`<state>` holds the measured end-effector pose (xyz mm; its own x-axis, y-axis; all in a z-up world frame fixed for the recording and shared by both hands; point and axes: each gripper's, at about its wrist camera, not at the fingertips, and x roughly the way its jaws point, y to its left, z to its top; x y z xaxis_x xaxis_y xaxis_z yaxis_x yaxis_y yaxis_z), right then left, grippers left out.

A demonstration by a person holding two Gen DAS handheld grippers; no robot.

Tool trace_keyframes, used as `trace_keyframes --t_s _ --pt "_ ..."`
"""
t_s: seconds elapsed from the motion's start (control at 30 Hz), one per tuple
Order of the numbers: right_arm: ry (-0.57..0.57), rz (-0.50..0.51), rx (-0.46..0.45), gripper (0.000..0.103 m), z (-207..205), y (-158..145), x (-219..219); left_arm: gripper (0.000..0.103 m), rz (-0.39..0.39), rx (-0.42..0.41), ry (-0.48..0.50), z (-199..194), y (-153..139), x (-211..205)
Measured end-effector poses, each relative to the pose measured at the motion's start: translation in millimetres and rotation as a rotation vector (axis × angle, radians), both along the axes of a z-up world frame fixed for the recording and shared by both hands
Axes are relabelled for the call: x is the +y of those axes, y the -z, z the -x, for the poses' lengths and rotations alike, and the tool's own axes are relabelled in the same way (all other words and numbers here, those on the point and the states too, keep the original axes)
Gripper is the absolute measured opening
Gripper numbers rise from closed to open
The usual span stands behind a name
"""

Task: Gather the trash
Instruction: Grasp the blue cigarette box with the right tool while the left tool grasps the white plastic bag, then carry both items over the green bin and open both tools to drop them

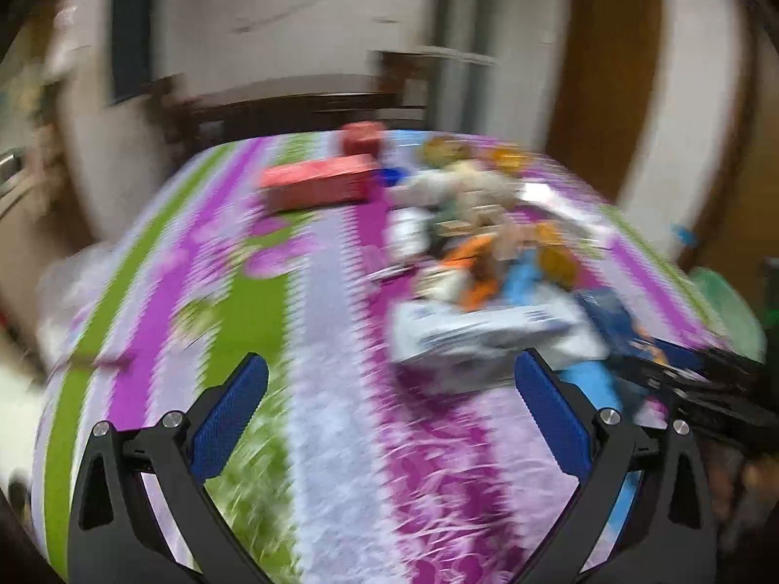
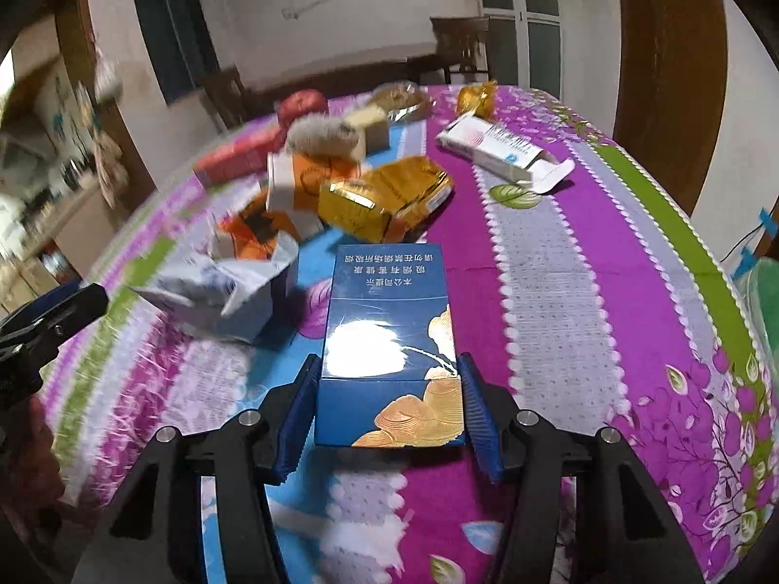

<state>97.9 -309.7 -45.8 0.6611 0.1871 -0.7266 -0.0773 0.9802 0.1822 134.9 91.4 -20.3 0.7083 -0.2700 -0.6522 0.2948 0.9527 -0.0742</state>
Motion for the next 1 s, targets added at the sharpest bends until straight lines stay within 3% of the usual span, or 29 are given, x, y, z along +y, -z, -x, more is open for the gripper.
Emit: trace_keyframes --t_s 0.13,0.23,0.33,0.5,0.63,0.7,0.8,1.0 --pt "0.016 -0.029 -0.042 0.057 9.9 -7.6 -17.8 0.098 -0.088 -0.057 0.266 -15.1 -9.0 -22.9" --pt "0.033 -0.045 -0.045 0.057 13.5 -10.3 -31.1 0.097 -0.116 -0.014 0.443 -32.8 -4.8 -41.3" --pt "0.06 -0.065 -0.039 0.057 20.8 -8.4 -46.8 0.096 -0.166 0.001 0.541 -41.0 5.6 -55.6" --pt "0.103 -0.104 -0.018 0.057 27.0 -2.9 -68.8 0.069 -0.189 0.101 0.59 -62.8 25.9 -66.5" --pt "0.116 -0.126 -0.012 0.057 29.4 -0.8 -78.4 0.062 -0.227 0.155 0.583 -67.1 41.9 -71.1" --pt "0.113 -0.131 -0.013 0.057 30.0 -0.6 -80.4 0.053 -0.242 0.186 0.593 -63.9 48.5 -73.4" --pt "0.094 -0.126 -0.019 0.057 30.8 -1.5 -78.1 0.034 -0.239 0.163 0.571 -51.7 46.9 -71.9" --pt "0.046 -0.103 -0.093 0.057 39.5 -18.0 -74.6 0.032 -0.131 0.118 0.541 -23.2 8.8 -64.3"
